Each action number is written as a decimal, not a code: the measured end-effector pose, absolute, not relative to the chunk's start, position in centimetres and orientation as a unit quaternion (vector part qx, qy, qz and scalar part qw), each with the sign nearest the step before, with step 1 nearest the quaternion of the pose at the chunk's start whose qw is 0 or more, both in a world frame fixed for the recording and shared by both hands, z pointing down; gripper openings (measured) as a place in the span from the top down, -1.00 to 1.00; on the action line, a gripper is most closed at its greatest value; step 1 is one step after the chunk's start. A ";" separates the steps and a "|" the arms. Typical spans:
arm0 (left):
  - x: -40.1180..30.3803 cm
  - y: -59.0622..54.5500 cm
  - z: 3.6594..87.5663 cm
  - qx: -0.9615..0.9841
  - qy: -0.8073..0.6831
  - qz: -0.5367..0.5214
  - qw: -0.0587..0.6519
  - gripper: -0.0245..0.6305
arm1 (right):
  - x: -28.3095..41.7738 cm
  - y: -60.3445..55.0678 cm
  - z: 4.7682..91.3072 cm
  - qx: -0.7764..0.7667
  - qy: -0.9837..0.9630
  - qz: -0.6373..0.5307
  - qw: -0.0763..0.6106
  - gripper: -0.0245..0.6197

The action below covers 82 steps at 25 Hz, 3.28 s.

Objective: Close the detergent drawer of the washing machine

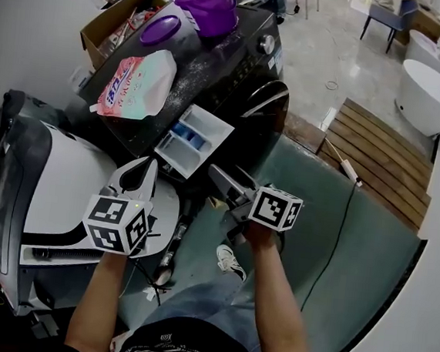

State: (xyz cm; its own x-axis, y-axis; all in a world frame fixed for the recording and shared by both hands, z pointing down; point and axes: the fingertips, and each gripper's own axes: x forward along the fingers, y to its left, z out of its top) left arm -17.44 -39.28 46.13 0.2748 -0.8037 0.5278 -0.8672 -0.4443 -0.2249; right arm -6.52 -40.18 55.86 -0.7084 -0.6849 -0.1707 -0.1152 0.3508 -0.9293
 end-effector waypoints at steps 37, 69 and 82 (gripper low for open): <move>-24.9 -43.3 45.9 0.790 -0.555 0.254 0.062 0.93 | -14.4 -46.3 55.9 -0.267 0.762 -0.534 0.250 -0.15; -16.4 -47.2 43.3 0.852 -0.474 0.215 0.054 0.93 | -7.5 -46.6 54.5 -0.391 0.797 -0.446 0.115 -0.07; -4.9 -47.1 40.1 0.902 -0.386 0.189 0.049 0.93 | 6.9 -43.8 48.1 -0.560 0.759 -0.329 0.042 0.17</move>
State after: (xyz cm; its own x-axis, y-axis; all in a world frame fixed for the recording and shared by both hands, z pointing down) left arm -4.92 -47.06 40.11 0.6306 -0.6771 0.3792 -0.7145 -0.6973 -0.0568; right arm 6.89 -43.80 48.13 -0.3687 -0.8779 0.3054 -0.8230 0.1555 -0.5464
